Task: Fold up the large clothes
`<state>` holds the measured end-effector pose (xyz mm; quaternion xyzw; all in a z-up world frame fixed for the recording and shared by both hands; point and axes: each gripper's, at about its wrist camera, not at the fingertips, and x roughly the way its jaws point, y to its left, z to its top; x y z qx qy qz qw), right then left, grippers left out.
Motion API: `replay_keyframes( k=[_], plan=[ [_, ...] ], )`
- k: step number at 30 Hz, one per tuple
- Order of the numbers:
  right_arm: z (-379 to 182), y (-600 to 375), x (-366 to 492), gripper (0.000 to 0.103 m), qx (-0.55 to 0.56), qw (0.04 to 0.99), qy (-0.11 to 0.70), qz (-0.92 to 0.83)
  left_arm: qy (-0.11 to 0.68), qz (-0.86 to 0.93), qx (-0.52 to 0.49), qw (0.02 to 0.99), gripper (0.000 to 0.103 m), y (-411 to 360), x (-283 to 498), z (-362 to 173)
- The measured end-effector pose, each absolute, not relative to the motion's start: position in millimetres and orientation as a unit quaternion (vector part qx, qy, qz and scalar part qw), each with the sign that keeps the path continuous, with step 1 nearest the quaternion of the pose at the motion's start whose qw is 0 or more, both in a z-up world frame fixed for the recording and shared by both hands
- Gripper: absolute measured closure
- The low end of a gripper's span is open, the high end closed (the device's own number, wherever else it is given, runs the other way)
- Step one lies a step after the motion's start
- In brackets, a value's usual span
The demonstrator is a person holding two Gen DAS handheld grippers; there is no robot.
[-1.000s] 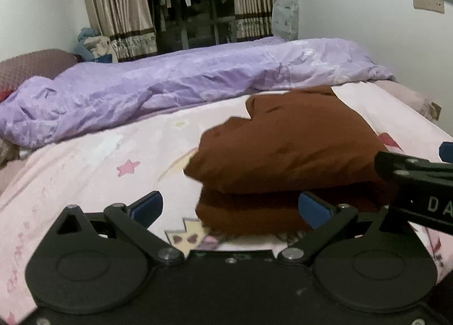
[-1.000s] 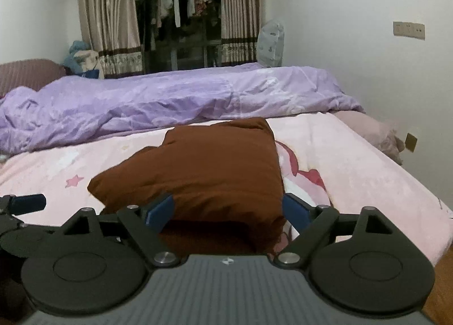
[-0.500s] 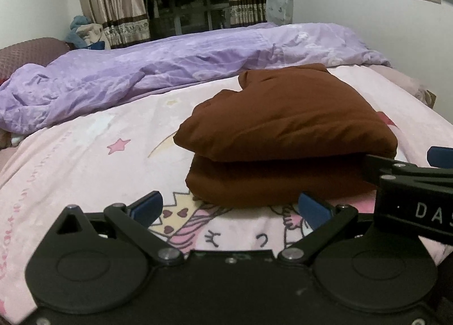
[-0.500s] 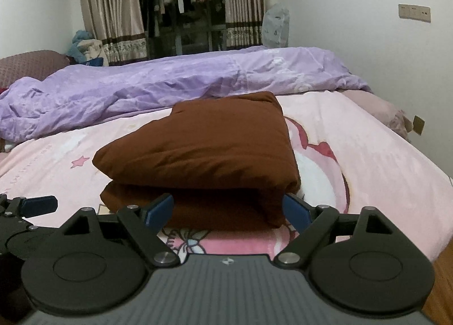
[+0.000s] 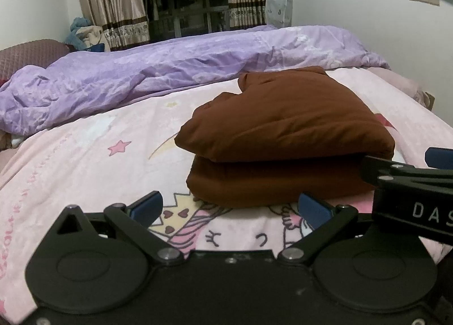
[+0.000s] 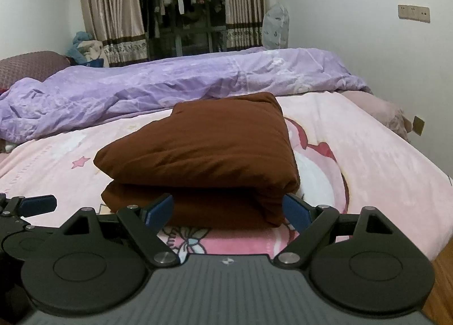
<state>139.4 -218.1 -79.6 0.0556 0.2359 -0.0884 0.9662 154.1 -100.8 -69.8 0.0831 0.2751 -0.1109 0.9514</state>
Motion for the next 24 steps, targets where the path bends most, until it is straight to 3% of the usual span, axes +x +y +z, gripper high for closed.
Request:
replay_keyframes(
  k=[24],
  plan=[
    [-67, -219, 130, 0.002, 0.055, 0.97, 0.221, -0.086, 0.263, -0.12, 0.076, 0.954, 0.0, -96, 146, -62]
  ],
)
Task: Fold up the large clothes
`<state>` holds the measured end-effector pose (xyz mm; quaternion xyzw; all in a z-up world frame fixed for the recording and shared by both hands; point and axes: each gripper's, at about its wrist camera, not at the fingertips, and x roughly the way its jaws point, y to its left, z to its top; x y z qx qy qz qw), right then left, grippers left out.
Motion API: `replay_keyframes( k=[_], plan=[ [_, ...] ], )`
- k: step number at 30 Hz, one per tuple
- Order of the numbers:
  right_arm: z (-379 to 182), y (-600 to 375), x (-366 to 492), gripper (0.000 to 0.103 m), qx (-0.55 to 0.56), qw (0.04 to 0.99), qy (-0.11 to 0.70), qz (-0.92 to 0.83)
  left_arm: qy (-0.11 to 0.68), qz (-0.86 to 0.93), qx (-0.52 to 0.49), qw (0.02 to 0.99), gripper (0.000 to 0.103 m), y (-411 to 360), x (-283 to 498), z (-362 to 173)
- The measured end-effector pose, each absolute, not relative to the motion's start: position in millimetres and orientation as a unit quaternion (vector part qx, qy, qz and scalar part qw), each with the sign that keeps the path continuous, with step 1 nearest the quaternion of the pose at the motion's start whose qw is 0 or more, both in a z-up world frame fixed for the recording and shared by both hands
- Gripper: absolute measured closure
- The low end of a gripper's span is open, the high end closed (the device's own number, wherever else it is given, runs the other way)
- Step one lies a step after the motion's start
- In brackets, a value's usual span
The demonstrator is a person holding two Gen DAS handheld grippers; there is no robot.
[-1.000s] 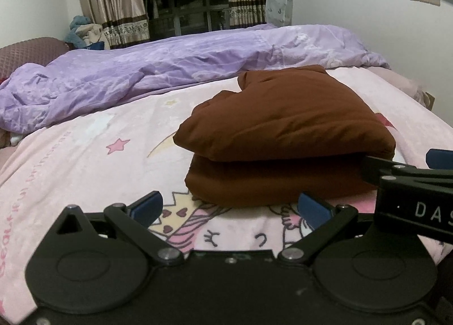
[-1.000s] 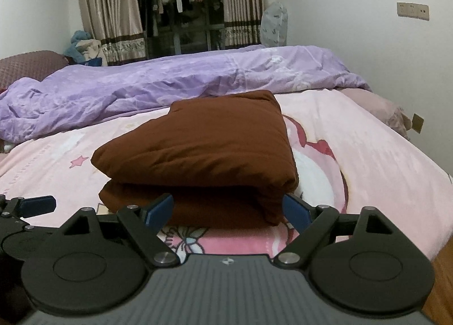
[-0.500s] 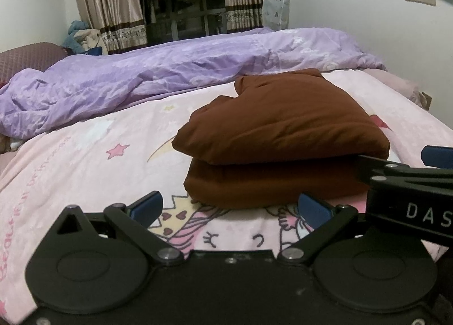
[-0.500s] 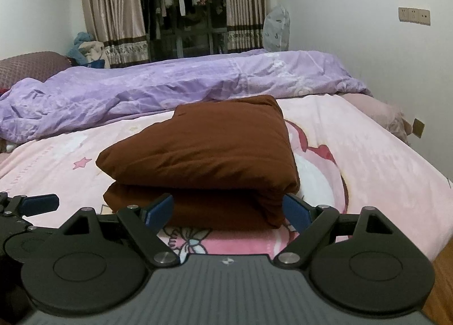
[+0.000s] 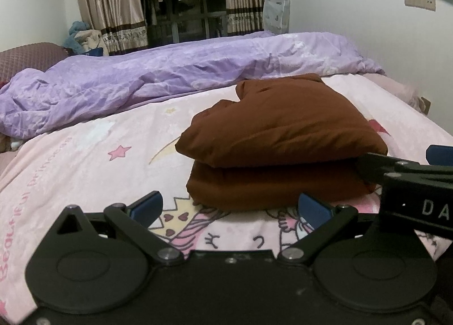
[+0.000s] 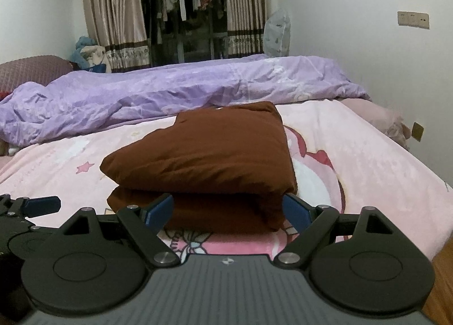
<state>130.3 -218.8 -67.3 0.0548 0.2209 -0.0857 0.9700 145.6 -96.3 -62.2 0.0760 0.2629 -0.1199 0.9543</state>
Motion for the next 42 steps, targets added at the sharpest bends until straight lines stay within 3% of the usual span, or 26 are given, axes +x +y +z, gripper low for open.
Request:
replay_keyframes(
  k=[42],
  plan=[
    [-62, -236, 119, 0.002, 0.061, 0.972, 0.211, -0.082, 0.237, -0.127, 0.062, 0.961, 0.0, -87, 133, -49]
  ],
)
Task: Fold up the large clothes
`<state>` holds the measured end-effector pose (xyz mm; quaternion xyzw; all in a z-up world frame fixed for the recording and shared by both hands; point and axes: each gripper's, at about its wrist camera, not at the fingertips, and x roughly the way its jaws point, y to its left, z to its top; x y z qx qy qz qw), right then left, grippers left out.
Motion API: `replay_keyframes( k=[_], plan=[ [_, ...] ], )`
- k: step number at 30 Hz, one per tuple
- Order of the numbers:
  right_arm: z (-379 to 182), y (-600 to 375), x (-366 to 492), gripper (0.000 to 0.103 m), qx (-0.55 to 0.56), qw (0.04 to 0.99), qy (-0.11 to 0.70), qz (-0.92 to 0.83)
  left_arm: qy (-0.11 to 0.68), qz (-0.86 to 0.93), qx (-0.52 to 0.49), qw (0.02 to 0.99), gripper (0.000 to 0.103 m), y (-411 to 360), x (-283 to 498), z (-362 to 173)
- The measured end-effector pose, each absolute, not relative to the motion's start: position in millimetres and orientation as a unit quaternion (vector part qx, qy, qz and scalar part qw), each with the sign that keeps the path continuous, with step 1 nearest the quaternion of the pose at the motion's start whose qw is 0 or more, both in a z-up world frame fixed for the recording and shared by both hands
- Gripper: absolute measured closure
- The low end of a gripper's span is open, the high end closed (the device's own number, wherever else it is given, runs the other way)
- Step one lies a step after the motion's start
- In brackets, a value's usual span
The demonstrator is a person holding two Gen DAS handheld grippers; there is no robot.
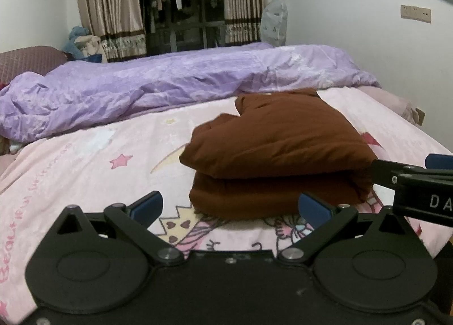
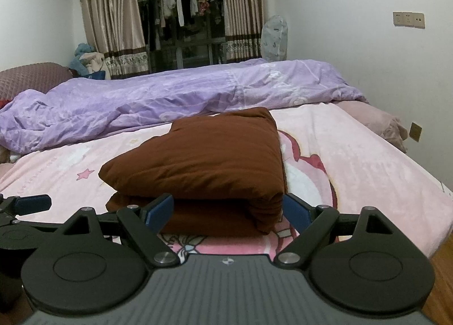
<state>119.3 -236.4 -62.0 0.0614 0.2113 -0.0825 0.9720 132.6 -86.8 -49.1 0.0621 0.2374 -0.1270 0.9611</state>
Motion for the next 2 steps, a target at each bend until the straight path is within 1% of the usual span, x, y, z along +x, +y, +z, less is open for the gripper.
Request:
replay_keyframes(
  k=[2],
  plan=[
    [-61.4, -235.8, 119.0, 0.002, 0.064, 0.972, 0.211, -0.081, 0.231, -0.13, 0.063, 0.962, 0.0, -85.4, 130.0, -48.6]
  ],
)
